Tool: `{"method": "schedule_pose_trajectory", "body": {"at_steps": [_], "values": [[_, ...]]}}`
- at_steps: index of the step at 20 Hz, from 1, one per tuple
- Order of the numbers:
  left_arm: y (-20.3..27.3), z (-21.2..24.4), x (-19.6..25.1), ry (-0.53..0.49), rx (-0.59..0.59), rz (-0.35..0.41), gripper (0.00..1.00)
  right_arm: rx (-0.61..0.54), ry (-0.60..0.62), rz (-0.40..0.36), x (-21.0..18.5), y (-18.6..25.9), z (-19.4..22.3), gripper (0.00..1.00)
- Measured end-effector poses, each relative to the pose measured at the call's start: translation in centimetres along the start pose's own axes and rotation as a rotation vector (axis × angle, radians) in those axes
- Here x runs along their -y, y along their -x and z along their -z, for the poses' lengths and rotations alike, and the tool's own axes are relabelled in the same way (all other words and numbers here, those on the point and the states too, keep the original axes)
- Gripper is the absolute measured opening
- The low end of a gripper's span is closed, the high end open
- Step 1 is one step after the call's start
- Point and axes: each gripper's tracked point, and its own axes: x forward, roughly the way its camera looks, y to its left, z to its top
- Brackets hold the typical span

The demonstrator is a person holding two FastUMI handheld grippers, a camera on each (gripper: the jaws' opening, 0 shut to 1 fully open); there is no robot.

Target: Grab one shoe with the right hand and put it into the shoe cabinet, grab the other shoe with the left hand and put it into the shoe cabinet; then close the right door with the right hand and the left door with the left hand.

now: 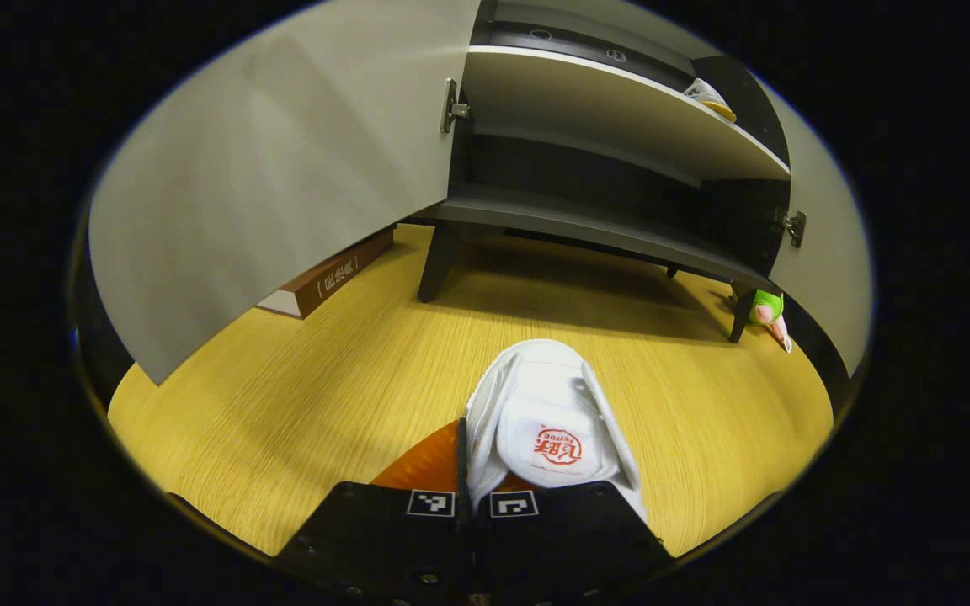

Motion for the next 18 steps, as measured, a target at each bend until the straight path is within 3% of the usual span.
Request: {"method": "schedule_pose_trajectory", "body": {"at_steps": [5, 11, 15, 18], "values": [[7.1, -6.5, 2.5, -0.050, 0.127, 0.021, 0.01, -0.001, 0.001, -0.015, -0.3, -0.5, 0.2, 0.82], [12.5, -23.1, 7.5, -0.039, 0.340, 0.060, 0.01, 0.020, -0.001, -0.061, -1.6, -0.4, -0.3, 0.82], [9.8, -33.6, 10.6, -0.027, 0.351, 0.106, 0.01, 0.034, -0.006, -0.078, -1.9, 0.0, -1.0, 0.82], [4.7, -39.2, 11.6, -0.078, 0.278, 0.070, 0.01, 0.045, -0.024, -0.074, -1.4, 0.2, -1.3, 0.82]]}}
